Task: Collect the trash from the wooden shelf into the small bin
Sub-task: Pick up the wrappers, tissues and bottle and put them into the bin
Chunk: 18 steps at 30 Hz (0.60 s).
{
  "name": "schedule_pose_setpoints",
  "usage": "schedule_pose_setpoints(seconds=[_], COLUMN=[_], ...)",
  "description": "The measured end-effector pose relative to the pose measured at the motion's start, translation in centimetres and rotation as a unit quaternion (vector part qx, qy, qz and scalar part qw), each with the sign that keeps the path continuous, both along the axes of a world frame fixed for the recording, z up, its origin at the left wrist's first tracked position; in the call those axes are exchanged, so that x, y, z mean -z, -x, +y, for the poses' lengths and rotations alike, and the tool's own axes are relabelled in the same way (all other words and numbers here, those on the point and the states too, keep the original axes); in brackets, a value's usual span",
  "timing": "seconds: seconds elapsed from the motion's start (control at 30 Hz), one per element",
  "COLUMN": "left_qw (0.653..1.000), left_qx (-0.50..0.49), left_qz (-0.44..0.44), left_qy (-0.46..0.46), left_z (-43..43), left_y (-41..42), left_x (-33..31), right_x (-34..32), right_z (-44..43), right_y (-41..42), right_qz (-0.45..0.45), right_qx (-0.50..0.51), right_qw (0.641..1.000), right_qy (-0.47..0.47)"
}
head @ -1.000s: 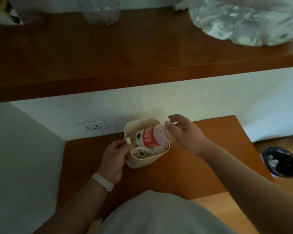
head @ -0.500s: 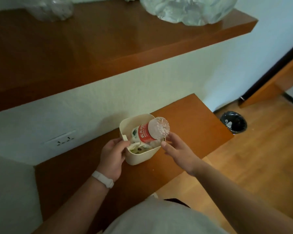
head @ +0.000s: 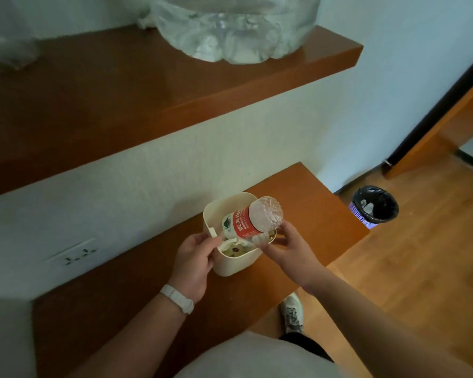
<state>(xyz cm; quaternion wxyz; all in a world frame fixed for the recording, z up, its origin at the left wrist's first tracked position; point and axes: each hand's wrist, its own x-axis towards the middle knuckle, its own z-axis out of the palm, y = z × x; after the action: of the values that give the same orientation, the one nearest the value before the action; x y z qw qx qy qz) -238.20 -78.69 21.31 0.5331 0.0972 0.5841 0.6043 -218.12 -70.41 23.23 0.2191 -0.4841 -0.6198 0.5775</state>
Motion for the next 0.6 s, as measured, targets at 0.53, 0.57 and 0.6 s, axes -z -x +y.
schedule_pose_setpoints(seconds=[0.53, 0.57, 0.6], left_qw=[0.995, 0.995, 0.994], left_qx=[-0.009, -0.013, -0.017], left_qz=[0.050, 0.050, 0.050], left_qy=[0.083, 0.088, 0.093], left_z=[21.0, 22.0, 22.8], left_y=[-12.3, -12.7, -13.1], left_x=[0.6, 0.6, 0.6], right_x=[3.1, 3.3, 3.5], right_z=[22.3, 23.4, 24.5], right_y=[-11.9, -12.1, -12.3], right_qz=[-0.006, -0.010, -0.013], right_qx=[-0.041, -0.046, -0.051], right_qw=[0.999, 0.999, 0.999], right_qy=[0.004, 0.006, 0.008])
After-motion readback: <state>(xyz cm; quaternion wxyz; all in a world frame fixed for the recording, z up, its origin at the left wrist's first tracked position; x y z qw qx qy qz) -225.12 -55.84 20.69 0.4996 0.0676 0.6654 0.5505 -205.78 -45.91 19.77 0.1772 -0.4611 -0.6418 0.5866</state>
